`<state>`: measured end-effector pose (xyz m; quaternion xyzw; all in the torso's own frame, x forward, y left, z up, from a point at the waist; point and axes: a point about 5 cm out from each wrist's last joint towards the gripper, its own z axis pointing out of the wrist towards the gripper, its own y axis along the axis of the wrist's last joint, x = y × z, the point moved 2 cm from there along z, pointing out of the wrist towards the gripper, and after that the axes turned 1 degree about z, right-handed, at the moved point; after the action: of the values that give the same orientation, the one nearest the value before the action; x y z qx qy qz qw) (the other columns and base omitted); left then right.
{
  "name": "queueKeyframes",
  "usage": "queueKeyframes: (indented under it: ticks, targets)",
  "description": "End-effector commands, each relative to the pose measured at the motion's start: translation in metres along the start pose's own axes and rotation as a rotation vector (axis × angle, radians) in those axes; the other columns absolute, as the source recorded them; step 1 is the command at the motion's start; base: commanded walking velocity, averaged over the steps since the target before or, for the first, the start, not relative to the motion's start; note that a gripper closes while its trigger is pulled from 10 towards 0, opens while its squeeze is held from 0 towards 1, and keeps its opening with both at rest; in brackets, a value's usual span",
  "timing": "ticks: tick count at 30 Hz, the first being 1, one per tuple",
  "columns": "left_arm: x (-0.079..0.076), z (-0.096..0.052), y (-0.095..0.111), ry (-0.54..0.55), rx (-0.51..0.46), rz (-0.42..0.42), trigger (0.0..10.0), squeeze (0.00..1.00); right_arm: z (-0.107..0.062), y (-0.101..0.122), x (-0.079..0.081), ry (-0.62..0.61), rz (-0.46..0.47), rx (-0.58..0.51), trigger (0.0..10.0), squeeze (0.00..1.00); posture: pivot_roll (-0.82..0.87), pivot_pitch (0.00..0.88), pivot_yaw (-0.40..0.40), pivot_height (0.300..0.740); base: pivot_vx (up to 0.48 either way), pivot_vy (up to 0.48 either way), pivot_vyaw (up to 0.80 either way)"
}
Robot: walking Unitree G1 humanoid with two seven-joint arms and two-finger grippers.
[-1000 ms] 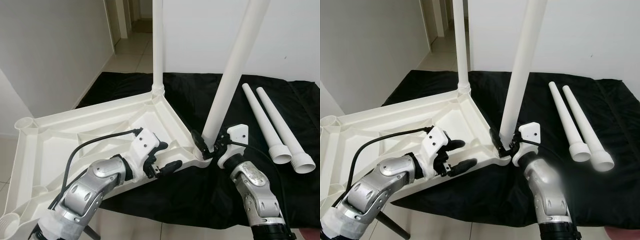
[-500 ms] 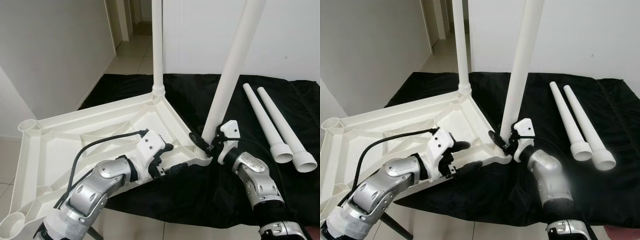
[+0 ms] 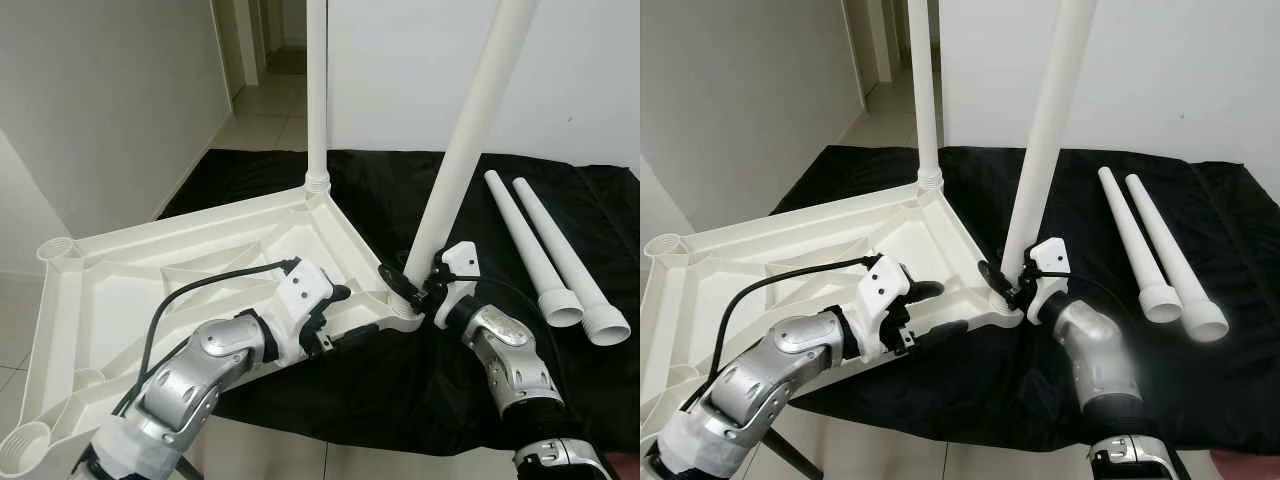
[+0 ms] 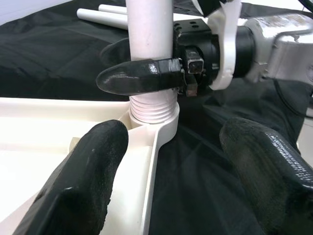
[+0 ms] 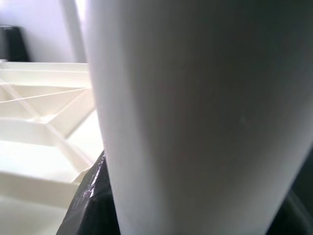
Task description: Building children table
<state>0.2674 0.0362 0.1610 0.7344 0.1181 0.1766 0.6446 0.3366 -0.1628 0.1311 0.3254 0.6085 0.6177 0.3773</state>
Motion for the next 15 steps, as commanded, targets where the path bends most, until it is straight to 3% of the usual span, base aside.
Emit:
queueKeyframes:
  ticks: [1,5,11,15]
  targets:
    - [-0.002,0.001,-0.002,-0.060,0.009,0.019,10.0,0.00,-0.008,-0.020,-0.006,-0.099,0.027,0.082,10.0,0.00,-0.13,0.000,0.068,0.740,0.000,0.000,0.00]
    - [0.000,0.001,-0.014,-0.062,0.039,0.010,10.0,0.00,-0.012,-0.020,0.010,-0.138,0.036,0.069,10.0,0.00,-0.13,0.000,0.070,0.740,0.000,0.000,0.00]
    - [-0.003,0.001,-0.019,-0.072,0.050,0.005,10.0,0.00,-0.013,-0.019,0.018,-0.190,0.058,0.060,10.0,0.00,-0.14,0.000,0.069,0.740,0.000,0.000,0.00]
    - [-0.002,0.000,-0.023,-0.068,0.054,-0.004,10.0,0.00,-0.016,-0.022,0.023,-0.314,0.093,0.062,10.0,0.00,-0.14,0.000,0.067,0.740,0.000,0.000,0.00]
